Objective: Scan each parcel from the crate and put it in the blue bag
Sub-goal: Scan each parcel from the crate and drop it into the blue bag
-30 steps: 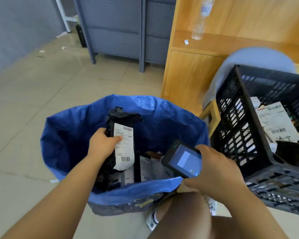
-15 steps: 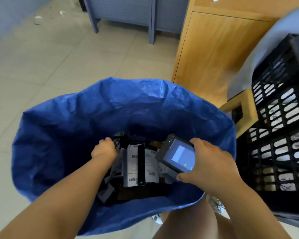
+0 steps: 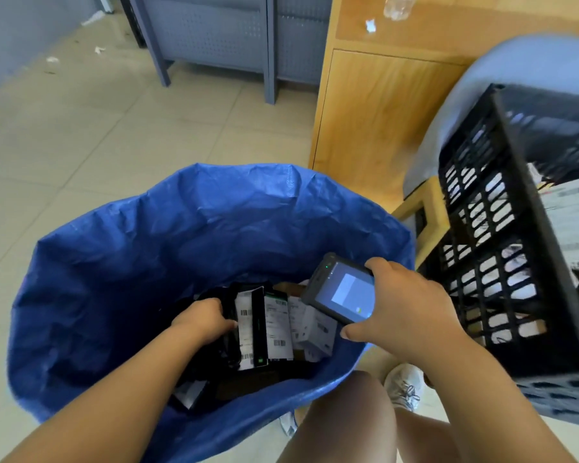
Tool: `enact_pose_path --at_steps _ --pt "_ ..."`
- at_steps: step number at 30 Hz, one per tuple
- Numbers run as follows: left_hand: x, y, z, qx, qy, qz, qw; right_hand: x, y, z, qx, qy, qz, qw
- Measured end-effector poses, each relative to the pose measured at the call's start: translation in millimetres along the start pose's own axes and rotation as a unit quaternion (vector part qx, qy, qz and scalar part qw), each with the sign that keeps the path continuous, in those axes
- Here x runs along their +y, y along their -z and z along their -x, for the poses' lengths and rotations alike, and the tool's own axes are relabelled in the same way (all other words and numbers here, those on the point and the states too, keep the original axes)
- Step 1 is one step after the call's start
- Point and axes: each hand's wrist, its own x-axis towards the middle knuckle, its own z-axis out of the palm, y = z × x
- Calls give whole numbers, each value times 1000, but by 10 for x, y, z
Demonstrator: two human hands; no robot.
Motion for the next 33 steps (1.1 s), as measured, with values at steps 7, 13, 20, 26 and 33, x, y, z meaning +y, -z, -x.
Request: enact_pose_path --at_steps 7,13,20,26,33 --pt "467 398 653 76 -118 65 988 245 546 545 76 -21 4 997" --pt "1136 697 1334 143 -228 65 961 723 929 1099 163 -73 -9 984" --pt "2233 797 1902 166 -379 77 907 1555 1088 1643 235 -155 -39 959" --pt "3363 561 2130 160 -482 64 859 2346 984 1787 252 -249 -52 934" --pt "4547 28 1821 92 -498 -121 854 3167 784 1599 250 -316 -64 913"
